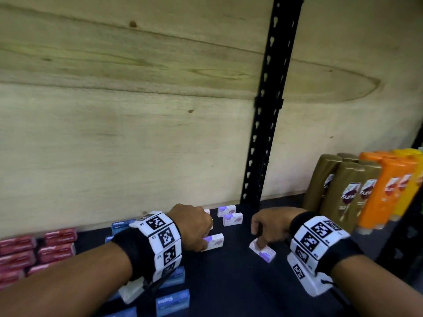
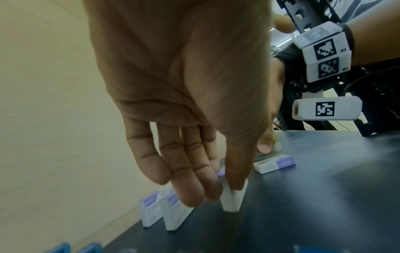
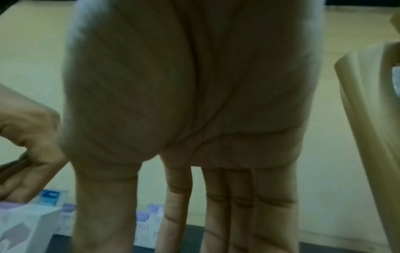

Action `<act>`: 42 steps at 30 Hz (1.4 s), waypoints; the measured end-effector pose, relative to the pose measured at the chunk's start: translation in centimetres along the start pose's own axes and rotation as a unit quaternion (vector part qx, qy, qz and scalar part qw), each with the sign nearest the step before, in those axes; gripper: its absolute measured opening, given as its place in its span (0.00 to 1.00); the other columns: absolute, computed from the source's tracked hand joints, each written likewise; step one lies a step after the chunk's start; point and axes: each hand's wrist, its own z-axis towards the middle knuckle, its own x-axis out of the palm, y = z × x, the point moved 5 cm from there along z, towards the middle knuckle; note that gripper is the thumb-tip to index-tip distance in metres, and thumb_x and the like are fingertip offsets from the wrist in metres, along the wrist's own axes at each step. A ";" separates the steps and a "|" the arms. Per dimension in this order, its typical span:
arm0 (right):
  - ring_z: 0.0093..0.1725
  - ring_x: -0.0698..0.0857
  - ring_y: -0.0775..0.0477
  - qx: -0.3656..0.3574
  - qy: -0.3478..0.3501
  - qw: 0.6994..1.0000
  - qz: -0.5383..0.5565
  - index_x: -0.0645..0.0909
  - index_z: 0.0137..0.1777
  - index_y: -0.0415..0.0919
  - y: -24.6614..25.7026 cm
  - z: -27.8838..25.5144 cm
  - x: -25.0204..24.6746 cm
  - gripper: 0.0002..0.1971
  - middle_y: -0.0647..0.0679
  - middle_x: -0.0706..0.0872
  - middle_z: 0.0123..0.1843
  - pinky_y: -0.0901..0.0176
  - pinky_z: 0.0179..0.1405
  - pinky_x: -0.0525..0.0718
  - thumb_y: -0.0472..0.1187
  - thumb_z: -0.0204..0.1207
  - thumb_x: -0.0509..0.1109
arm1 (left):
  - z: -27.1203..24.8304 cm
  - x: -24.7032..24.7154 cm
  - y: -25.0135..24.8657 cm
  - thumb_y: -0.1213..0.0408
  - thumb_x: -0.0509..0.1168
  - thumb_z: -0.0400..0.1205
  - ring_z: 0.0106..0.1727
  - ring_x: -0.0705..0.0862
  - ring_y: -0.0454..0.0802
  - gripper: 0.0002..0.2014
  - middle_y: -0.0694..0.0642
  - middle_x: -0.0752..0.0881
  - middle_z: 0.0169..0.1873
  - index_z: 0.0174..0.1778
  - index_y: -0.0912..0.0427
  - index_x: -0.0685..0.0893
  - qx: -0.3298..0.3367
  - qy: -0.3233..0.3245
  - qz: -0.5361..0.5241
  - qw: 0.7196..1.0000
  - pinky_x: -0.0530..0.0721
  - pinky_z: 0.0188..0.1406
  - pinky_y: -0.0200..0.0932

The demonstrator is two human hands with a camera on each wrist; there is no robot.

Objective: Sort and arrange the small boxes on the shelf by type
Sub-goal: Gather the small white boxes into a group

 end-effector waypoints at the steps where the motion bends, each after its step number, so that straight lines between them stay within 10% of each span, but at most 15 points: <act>1: 0.47 0.80 0.53 -0.001 0.005 1.000 0.003 0.81 0.66 0.48 0.1 0.1 0.2 0.22 0.54 0.83 0.55 0.63 0.44 0.76 0.48 0.73 0.79 | 0.1 0.1 0.1 0.50 0.65 0.81 0.52 0.84 0.56 0.12 0.54 0.84 0.53 0.53 0.52 0.83 -0.004 0.005 0.001 1.000 0.77 0.44 0.46; 7: 0.26 0.78 0.59 -0.027 0.022 0.999 0.036 0.84 0.63 0.49 0.8 0.7 0.5 0.15 0.57 0.81 0.33 0.72 0.24 0.77 0.37 0.77 0.73 | 0.6 0.3 0.3 0.49 0.65 0.81 0.53 0.84 0.55 0.11 0.53 0.83 0.53 0.54 0.51 0.82 -0.014 0.018 -0.003 1.000 0.77 0.45 0.45; 15: 0.32 0.79 0.59 -0.021 0.053 0.997 0.049 0.84 0.63 0.47 1.7 0.7 0.5 0.22 0.58 0.84 0.43 0.67 0.35 0.80 0.55 0.72 0.78 | 1.2 0.4 0.5 0.49 0.65 0.82 0.54 0.84 0.55 0.12 0.53 0.83 0.55 0.56 0.51 0.81 -0.018 0.026 0.006 0.999 0.78 0.46 0.47; 19: 0.29 0.77 0.61 -0.029 0.056 0.998 0.016 0.85 0.60 0.48 2.3 1.0 0.7 0.15 0.59 0.81 0.39 0.70 0.30 0.78 0.45 0.74 0.77 | 1.4 0.5 0.6 0.49 0.65 0.81 0.54 0.84 0.55 0.12 0.53 0.84 0.55 0.56 0.50 0.82 -0.019 0.024 0.005 1.000 0.77 0.45 0.46; 24: 0.34 0.86 0.50 -0.055 0.012 0.993 0.100 0.88 0.44 0.48 2.0 2.3 -0.2 0.03 0.47 0.92 0.48 0.53 0.49 0.90 0.44 0.74 0.73 | 1.5 0.3 0.6 0.51 0.66 0.81 0.53 0.84 0.55 0.09 0.53 0.84 0.54 0.53 0.49 0.82 -0.016 0.016 0.004 1.000 0.73 0.42 0.45; 31: 0.36 0.88 0.52 -0.099 -0.004 0.952 0.289 0.80 0.56 0.39 1.1 3.1 -1.1 0.06 0.45 0.85 0.37 0.57 0.46 0.91 0.32 0.81 0.70 | 1.9 0.3 0.8 0.51 0.66 0.80 0.48 0.83 0.54 0.09 0.54 0.84 0.52 0.51 0.51 0.84 -0.014 0.010 -0.001 1.000 0.73 0.39 0.45; 37: 0.42 0.87 0.50 -0.074 -0.008 0.984 0.161 0.84 0.59 0.45 -0.1 3.4 -0.5 0.13 0.40 0.90 0.50 0.53 0.54 0.89 0.31 0.78 0.71 | 2.2 0.6 1.0 0.50 0.66 0.80 0.52 0.84 0.56 0.12 0.54 0.84 0.53 0.53 0.53 0.84 -0.016 0.005 0.001 1.000 0.74 0.41 0.45; 42: 0.50 0.84 0.54 -0.055 -0.042 0.996 0.060 0.83 0.44 0.55 -0.3 3.1 -0.8 0.08 0.60 0.84 0.43 0.59 0.55 0.82 0.44 0.72 0.80 | 2.2 0.6 1.2 0.49 0.66 0.80 0.51 0.84 0.55 0.14 0.54 0.84 0.52 0.54 0.53 0.85 -0.017 0.003 -0.018 1.000 0.77 0.42 0.44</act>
